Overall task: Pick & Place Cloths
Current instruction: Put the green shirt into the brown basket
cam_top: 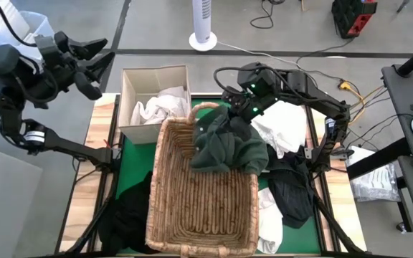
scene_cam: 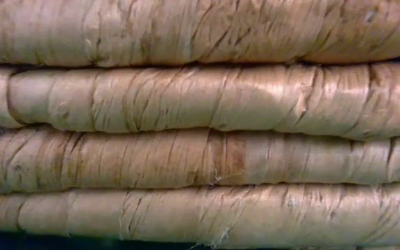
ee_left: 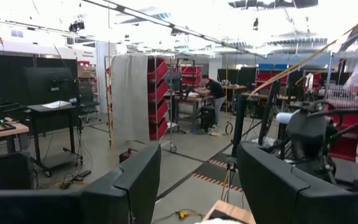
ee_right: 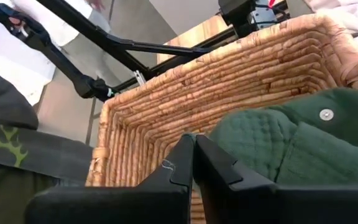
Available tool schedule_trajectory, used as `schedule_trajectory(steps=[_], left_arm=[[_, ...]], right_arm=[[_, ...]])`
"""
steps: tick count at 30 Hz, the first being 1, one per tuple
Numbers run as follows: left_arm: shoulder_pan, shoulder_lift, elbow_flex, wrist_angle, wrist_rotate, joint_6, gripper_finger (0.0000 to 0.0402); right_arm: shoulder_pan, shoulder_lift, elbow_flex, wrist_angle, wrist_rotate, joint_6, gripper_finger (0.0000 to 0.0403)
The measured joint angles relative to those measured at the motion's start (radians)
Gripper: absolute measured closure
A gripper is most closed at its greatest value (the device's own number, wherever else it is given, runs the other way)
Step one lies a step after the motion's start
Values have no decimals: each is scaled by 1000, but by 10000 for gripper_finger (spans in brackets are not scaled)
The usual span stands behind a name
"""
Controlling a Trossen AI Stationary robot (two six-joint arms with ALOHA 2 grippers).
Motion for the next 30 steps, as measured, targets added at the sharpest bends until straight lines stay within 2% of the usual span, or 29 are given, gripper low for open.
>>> schedule_trajectory(steps=[5, 14, 18, 22, 26, 28, 30], left_arm=[[0, 12, 0, -29, 0, -3, 212], [0, 37, -1, -39, 0, -4, 212], [0, 45, -1, -40, 0, -4, 212], [0, 49, -1, -39, 0, -4, 212], [0, 55, -1, -39, 0, -5, 212], [0, 58, -1, -39, 0, -5, 212], [0, 61, -1, -40, 0, -5, 212]], right_arm=[[0, 0, 0, 3, 6, -9, 366], [0, 0, 0, 2, 8, 1, 239], [0, 0, 0, 0, 8, 9, 200], [0, -2, 0, -35, 11, 17, 189], [-1, -13, 0, -148, 107, -23, 193], [-7, -17, 0, -233, 161, -99, 195], [-7, -23, 0, -329, 232, -251, 194]])
